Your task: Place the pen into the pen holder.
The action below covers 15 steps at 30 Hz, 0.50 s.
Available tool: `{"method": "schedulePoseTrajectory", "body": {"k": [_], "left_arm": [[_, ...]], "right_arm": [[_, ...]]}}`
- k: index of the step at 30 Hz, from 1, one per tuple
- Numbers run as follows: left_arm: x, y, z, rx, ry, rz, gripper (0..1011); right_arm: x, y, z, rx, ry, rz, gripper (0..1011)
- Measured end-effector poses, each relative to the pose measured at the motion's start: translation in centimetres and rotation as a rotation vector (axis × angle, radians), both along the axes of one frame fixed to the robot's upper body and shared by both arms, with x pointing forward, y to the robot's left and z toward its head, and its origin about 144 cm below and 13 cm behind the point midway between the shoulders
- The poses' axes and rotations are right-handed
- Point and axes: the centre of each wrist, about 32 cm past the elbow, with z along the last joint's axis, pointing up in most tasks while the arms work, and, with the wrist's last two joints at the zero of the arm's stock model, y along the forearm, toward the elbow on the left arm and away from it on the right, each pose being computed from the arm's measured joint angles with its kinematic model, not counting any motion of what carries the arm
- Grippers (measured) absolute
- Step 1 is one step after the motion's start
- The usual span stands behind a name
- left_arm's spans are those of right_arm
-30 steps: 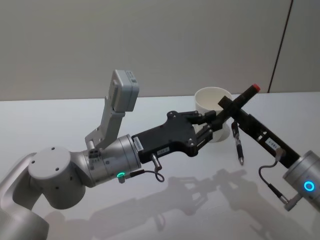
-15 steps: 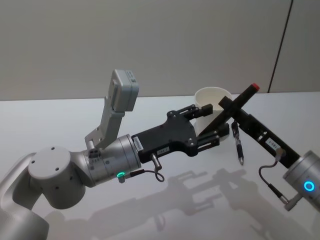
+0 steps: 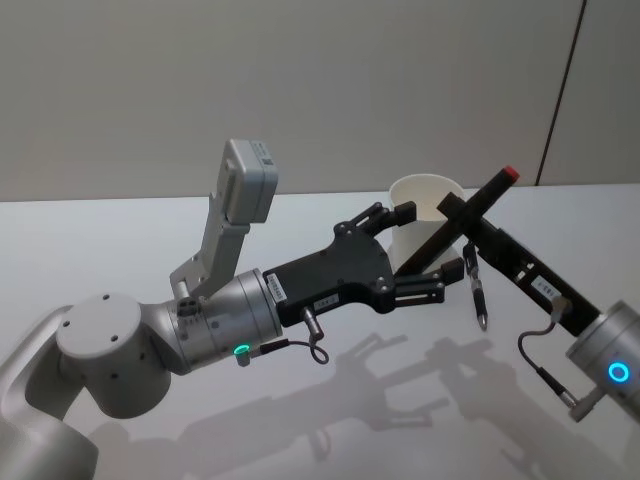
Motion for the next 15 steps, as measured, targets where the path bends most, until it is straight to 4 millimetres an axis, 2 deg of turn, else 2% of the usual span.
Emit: {"method": "schedulePoseTrajectory", "body": {"k": [15], "left_arm": [[0.0, 0.0, 0.0, 0.000, 0.000, 0.000, 1001]], "right_arm": [[0.0, -1.3, 0.2, -0.069, -0.044, -0.065, 203]]}}
